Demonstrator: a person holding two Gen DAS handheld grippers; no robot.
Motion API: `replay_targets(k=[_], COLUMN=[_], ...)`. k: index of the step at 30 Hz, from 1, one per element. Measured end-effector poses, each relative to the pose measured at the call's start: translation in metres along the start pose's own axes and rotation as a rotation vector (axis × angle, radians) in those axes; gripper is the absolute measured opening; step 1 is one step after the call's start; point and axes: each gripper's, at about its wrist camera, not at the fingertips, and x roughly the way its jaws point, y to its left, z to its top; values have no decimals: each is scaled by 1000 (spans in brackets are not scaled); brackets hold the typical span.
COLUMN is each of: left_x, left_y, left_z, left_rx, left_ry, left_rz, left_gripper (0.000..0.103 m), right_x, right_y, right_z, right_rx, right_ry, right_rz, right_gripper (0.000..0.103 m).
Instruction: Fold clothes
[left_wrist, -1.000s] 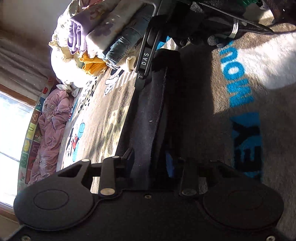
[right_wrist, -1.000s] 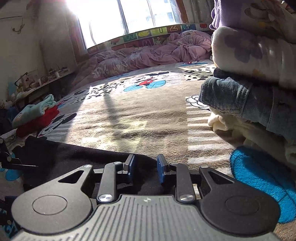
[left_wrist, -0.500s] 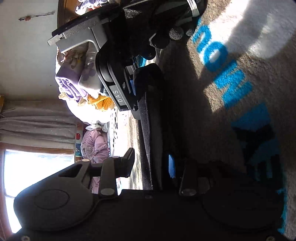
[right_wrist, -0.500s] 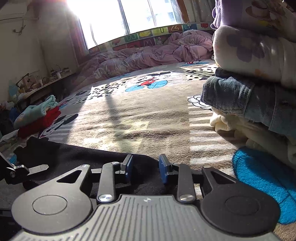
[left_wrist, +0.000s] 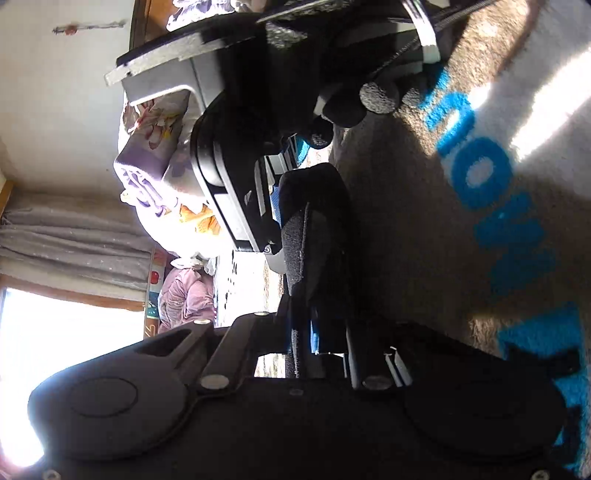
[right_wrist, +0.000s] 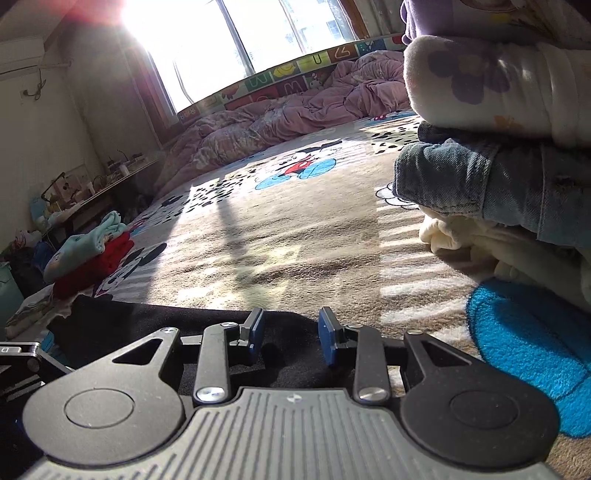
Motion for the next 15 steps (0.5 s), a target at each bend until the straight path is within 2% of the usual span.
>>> replay_targets(k=[3,6,11,15], left_x=[5,10,18,21], left_y=[41,70,88,88], left_z=[3,1,-1,-7], left_rx=[-281,-492,-636,-662], left_ry=[47,72,89,95], left_rz=[-131,-241,-313,-345], left_gripper=[11,11,13,13], right_x=[-2,-2,-3,-3], right_y=[-4,-5,-8,-9], right_z=[1,1,1,1], right_rx=[29,47,63,77], right_ry=[-4,-7,-9,-9], right_rz=[15,20,28,34], right_gripper=[33,33,33,33])
